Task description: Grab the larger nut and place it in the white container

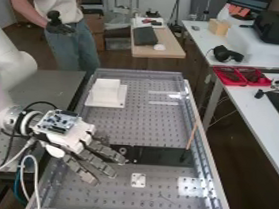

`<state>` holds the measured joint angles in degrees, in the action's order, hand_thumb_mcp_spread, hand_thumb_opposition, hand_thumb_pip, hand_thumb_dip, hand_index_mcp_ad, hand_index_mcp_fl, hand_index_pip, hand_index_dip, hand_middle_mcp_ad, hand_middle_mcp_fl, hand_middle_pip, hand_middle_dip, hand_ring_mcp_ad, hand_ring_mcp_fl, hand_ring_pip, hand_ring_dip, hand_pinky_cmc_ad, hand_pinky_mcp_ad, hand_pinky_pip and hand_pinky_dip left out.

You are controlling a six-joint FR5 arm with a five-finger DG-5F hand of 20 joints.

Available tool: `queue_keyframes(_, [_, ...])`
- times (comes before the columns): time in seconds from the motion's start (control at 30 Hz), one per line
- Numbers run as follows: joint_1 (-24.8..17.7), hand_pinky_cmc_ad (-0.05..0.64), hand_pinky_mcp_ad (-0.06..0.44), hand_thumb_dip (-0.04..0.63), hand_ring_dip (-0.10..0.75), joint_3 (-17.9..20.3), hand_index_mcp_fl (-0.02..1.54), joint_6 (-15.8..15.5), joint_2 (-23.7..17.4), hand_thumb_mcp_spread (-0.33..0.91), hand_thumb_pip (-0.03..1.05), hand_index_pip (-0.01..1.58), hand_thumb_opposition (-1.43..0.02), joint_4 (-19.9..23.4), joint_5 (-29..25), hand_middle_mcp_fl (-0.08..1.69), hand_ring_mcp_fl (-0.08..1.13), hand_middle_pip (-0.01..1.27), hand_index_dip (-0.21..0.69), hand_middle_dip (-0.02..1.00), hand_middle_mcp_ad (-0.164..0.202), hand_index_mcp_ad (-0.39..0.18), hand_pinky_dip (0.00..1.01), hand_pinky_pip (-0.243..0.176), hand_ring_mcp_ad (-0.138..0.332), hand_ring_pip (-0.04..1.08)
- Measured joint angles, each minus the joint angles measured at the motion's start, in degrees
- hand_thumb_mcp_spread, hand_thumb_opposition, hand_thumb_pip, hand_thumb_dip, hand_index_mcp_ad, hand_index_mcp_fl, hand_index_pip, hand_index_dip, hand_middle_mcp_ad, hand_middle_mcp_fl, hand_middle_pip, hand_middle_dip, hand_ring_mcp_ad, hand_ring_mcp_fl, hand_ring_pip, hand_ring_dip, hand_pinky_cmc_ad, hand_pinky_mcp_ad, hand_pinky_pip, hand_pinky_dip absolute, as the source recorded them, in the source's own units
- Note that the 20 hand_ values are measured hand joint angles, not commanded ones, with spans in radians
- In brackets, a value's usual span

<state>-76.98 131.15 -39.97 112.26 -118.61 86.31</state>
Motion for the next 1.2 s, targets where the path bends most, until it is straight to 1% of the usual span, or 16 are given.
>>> queue_keyframes(0.07, [0.03,0.380,0.328,0.175,0.124,-0.05,0.02,-0.04,0.20,0.34,0.72,1.56,-0.85,0.05,0.17,0.01,0.00,0.14,0.065,0.23,0.084,-0.138,0.63,-0.105,0.176,0.17])
queue_keyframes(0.3, [0.54,0.379,0.326,0.175,0.124,-0.29,0.07,0.37,0.67,0.34,0.72,1.56,-0.85,0.65,0.03,0.01,0.00,0.14,0.080,0.23,0.086,-0.138,0.64,-0.105,0.176,0.16])
queue_keyframes(0.37, [0.66,0.379,0.326,0.175,0.124,-0.40,0.09,0.40,0.68,0.34,0.72,1.56,-0.85,0.55,0.16,0.01,0.00,0.14,0.077,0.23,0.086,-0.138,0.64,-0.105,0.176,0.19])
queue_keyframes(0.43, [0.75,0.380,0.328,0.175,0.124,-0.52,0.10,0.40,0.69,0.34,0.73,1.56,-0.85,0.32,0.38,0.01,0.00,0.14,0.098,0.23,0.082,-0.138,0.63,-0.105,0.176,0.19])
queue_keyframes(0.53, [0.70,0.380,0.328,0.178,0.122,-0.55,0.12,0.48,0.66,0.34,0.73,1.56,-0.85,-0.07,0.70,0.01,0.00,0.14,0.110,0.23,0.086,-0.138,0.65,-0.105,0.176,0.19])
queue_keyframes(0.63, [0.44,0.379,0.330,0.176,0.122,-0.59,0.12,0.50,0.53,0.34,0.73,1.56,-0.85,-0.39,0.89,0.01,0.00,0.14,0.110,0.23,0.086,-0.138,0.65,-0.105,0.176,0.19])
queue_keyframes(0.7, [0.37,0.379,0.328,0.178,0.122,-0.65,0.12,0.46,0.46,0.34,0.77,1.56,-0.85,-0.69,1.02,0.01,0.00,0.14,0.113,0.22,0.086,-0.138,0.65,-0.105,0.176,0.18])
queue_keyframes(0.77, [0.37,0.379,0.311,0.176,0.122,-0.71,0.14,0.39,0.43,0.34,0.77,1.56,-0.85,-1.03,1.11,0.01,0.00,0.14,0.108,0.22,0.086,-0.138,0.65,-0.105,0.176,0.18])
queue_keyframes(0.8, [0.36,0.384,0.311,0.176,0.122,-0.73,0.14,0.38,0.41,0.34,0.77,1.56,-0.85,-1.18,1.15,0.01,0.00,0.14,0.108,0.22,0.086,-0.138,0.65,-0.105,0.176,0.18])
queue_keyframes(0.83, [0.36,0.367,0.309,0.176,0.122,-0.74,0.14,0.39,0.39,0.34,0.77,1.56,-0.85,-1.23,1.17,0.01,0.00,0.14,0.112,0.22,0.086,-0.138,0.65,-0.105,0.176,0.18])
queue_keyframes(0.87, [0.37,0.365,0.312,0.176,0.122,-0.74,0.14,0.39,0.36,0.34,0.77,1.56,-0.85,-1.29,1.22,0.01,0.00,0.14,0.113,0.22,0.086,-0.138,0.65,-0.105,0.176,0.18])
queue_keyframes(1.2, [1.18,0.365,0.312,0.178,0.122,-1.00,0.13,-0.33,0.49,0.34,0.77,1.56,-0.85,-1.86,2.60,0.01,0.00,0.14,0.112,0.22,0.086,-0.134,0.65,-0.105,0.176,0.18])
